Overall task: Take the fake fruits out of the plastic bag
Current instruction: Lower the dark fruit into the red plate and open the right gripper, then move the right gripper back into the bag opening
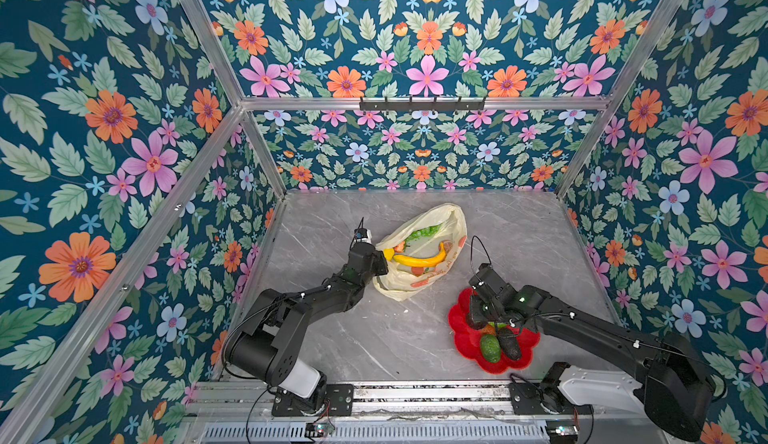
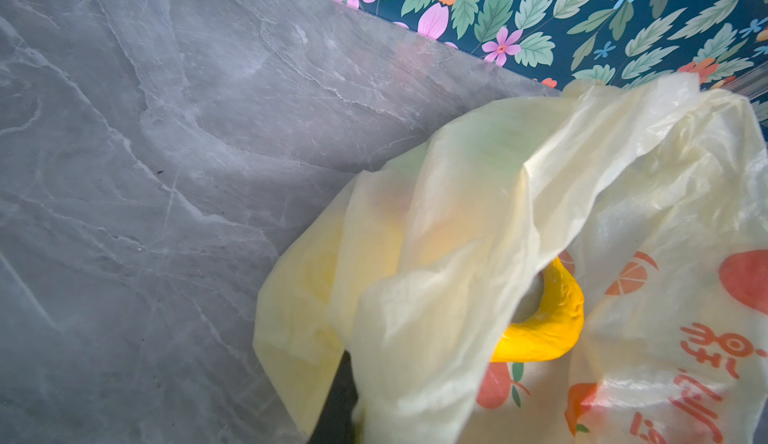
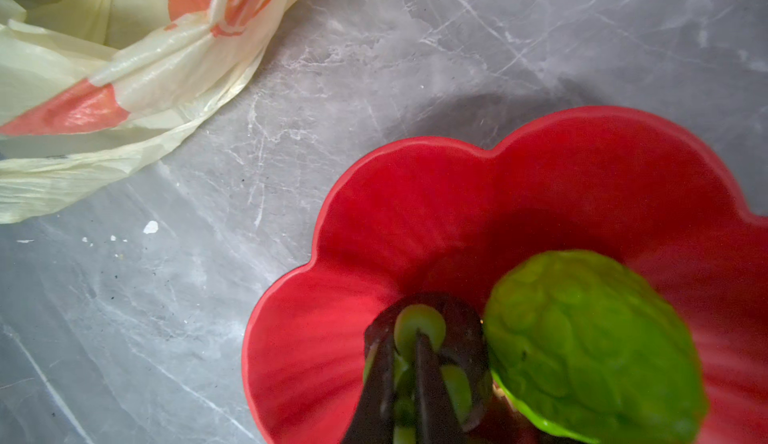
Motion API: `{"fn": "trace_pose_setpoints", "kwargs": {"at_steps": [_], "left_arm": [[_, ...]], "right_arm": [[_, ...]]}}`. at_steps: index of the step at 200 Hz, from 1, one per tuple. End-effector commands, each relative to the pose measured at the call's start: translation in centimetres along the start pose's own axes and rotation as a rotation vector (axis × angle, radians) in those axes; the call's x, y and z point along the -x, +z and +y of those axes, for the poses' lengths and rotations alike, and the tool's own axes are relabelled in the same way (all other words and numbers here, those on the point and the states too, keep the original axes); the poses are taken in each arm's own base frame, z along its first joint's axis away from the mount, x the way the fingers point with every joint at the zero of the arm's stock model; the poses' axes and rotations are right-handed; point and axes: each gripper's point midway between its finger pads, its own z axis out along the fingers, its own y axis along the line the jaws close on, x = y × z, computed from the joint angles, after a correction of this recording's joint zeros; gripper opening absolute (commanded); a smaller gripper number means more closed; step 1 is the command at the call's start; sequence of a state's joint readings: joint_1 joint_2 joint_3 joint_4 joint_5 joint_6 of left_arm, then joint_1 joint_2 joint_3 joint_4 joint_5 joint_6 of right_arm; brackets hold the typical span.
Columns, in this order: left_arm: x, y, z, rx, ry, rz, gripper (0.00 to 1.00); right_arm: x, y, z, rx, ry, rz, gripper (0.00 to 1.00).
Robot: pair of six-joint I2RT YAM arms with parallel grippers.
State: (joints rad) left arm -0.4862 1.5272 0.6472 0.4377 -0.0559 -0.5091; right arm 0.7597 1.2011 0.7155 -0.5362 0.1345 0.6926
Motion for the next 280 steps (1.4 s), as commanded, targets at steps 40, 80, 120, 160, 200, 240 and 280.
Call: {"fn": "trace_pose_setpoints", "kwargs": {"at_steps": [40, 80, 120, 160, 200, 240, 280], "left_arm": [[0.5, -0.1, 0.0, -0.001, 0.008, -0.020, 0.12], [0.5, -0.1, -0.1, 0.001, 0.009, -0.022, 0.12], [0.5, -0.2, 0.0, 0.001, 0.005, -0.025, 0.12], [0.6, -0.5, 0.5, 0.019, -0.021, -0.045, 0.12], [0.5, -0.5, 1.2, 0.051, -0.053, -0.049, 0.11], [0.6, -0.7, 1.9, 0.077, -0.068, -0.058, 0.11], [0.4, -0.5, 2.3, 0.084, -0.087, -0.054, 0.11]], "right_arm": [[-0.1, -0.2, -0.5, -0.010, 0.002, -0.016, 0.13], [0.1, -0.6, -0.5, -0.009, 0.003, -0.024, 0.25], [1.0, -1.5, 0.0, -0.006, 0.000, -0.035, 0.35], [3.5, -3.8, 2.3, 0.068, 0.031, -0.087, 0.40], [8.5, -4.6, 8.5, 0.247, 0.036, -0.160, 0.41], [12.5, -1.8, 14.0, 0.299, -0.030, -0.137, 0.41], [14.4, 2.4, 17.9, 0.331, -0.078, -0.086, 0.41]]}}
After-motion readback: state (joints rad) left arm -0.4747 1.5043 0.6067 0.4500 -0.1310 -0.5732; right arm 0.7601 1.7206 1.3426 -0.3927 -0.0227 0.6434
